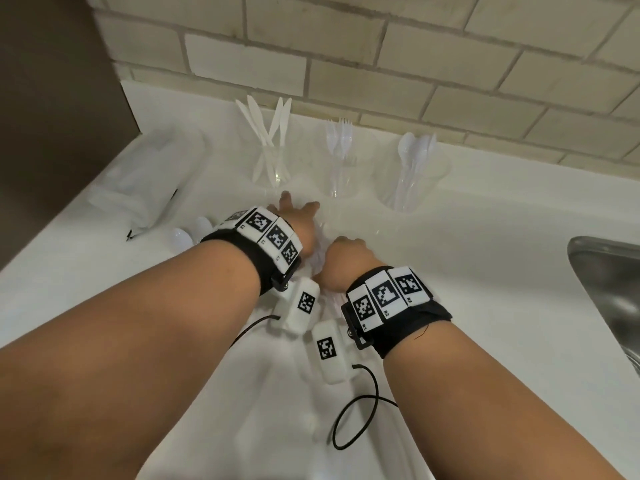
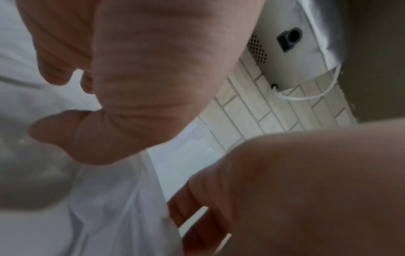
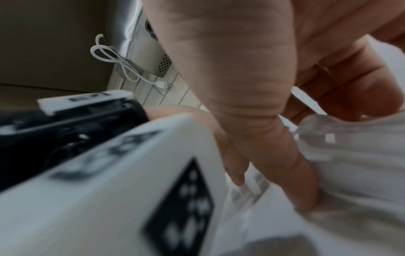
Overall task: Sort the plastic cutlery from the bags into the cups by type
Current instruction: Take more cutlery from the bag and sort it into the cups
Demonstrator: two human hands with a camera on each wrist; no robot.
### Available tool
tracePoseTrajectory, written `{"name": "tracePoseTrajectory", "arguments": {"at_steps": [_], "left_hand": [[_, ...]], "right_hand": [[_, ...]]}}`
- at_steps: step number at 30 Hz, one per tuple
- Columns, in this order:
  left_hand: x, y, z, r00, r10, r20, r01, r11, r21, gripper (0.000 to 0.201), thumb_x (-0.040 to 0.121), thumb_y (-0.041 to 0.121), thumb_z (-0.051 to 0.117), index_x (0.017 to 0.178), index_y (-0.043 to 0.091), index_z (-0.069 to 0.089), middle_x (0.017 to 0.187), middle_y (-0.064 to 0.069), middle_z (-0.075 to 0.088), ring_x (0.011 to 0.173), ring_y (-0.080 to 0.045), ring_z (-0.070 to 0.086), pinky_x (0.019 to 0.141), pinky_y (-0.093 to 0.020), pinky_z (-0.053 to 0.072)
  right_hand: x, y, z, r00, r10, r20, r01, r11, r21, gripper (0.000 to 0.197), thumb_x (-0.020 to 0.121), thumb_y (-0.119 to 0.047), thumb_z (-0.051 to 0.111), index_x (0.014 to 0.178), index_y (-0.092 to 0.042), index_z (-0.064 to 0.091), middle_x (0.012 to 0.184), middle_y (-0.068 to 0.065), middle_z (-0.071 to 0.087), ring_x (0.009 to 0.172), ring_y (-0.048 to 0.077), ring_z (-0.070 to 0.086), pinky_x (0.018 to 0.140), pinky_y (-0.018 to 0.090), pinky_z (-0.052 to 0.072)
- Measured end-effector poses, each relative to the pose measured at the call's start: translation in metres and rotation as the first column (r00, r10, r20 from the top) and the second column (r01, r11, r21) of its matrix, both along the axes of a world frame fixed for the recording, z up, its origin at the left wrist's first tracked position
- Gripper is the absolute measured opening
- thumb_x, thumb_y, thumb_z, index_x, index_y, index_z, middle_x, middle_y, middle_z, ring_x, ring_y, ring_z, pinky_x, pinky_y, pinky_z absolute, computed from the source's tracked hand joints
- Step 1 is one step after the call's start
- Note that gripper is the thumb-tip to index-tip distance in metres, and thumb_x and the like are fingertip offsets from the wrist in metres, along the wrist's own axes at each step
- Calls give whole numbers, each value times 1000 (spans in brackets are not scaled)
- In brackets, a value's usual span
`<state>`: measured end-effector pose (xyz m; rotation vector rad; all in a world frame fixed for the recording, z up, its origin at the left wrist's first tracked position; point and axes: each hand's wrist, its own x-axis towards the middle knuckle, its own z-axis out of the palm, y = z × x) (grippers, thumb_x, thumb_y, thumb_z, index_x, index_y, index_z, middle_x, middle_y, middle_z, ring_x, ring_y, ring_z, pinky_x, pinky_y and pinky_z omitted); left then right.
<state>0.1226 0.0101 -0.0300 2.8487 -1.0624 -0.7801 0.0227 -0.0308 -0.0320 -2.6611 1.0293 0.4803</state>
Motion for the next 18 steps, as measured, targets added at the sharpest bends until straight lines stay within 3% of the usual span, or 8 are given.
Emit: {"name": "tracePoseTrajectory", "arguments": {"at_steps": [2,4,6,9,12,14,16,18], "left_hand": [[1,-4,-1,999,-43,22,43,999,33,97,80,7,63,151,35,3,158,-12,-15,144,-40,12,113,-52,26],[3,-5,-2,994,-107,22,106,993,51,89,82,9,62,152,28,10,159,-11,-7,142,-37,22,111,-46,32],[4,-6,-4,984,-178,19,177,983,57,85,79,8,66,150,20,21,157,-11,13,137,-32,35,106,-42,39],[3,-4,-4,963,-266,38,263,963,61,82,76,5,71,146,17,31,147,-8,39,130,-28,45,105,-38,40],[1,1,-2,951,-299,84,291,952,89,68,80,4,68,141,16,41,143,-7,46,128,-27,47,103,-33,39],[0,5,-5,933,-331,141,319,942,106,50,84,10,64,133,12,52,134,-9,53,120,-27,53,96,-32,41],[-3,10,-8,908,-378,181,353,923,153,39,87,16,60,124,7,58,126,-11,59,112,-27,57,89,-31,44],[-3,13,-9,888,-425,175,384,895,228,33,89,14,54,121,5,57,123,-12,57,115,-27,52,83,-29,40]], "right_hand": [[-3,-1,0,1000,-20,-9,20,1000,16,54,85,-27,66,130,-5,43,129,13,47,118,31,50,90,35,43],[-5,-4,-1,998,-47,-39,49,997,56,67,77,-26,73,131,-9,39,127,15,45,113,33,53,84,37,47],[-7,-8,-2,997,-45,-58,51,994,97,74,73,-30,76,132,-11,36,125,15,46,109,32,55,79,38,49],[-8,-15,0,997,0,-79,9,994,110,76,76,-30,74,136,-7,33,124,14,52,111,30,55,85,38,52],[-5,-15,2,991,89,-98,-85,995,53,67,81,-33,72,130,-1,40,120,12,54,111,29,54,77,32,45],[-1,-13,2,983,132,-126,-130,991,22,54,82,-32,71,121,-2,50,106,10,55,99,27,55,74,32,42],[1,-13,2,977,140,-158,-137,990,32,43,81,-30,71,112,-4,55,89,6,51,82,23,53,71,32,44],[0,-17,6,968,161,-194,-148,986,77,36,81,-27,71,106,-5,56,91,7,56,83,23,58,74,33,51]]}}
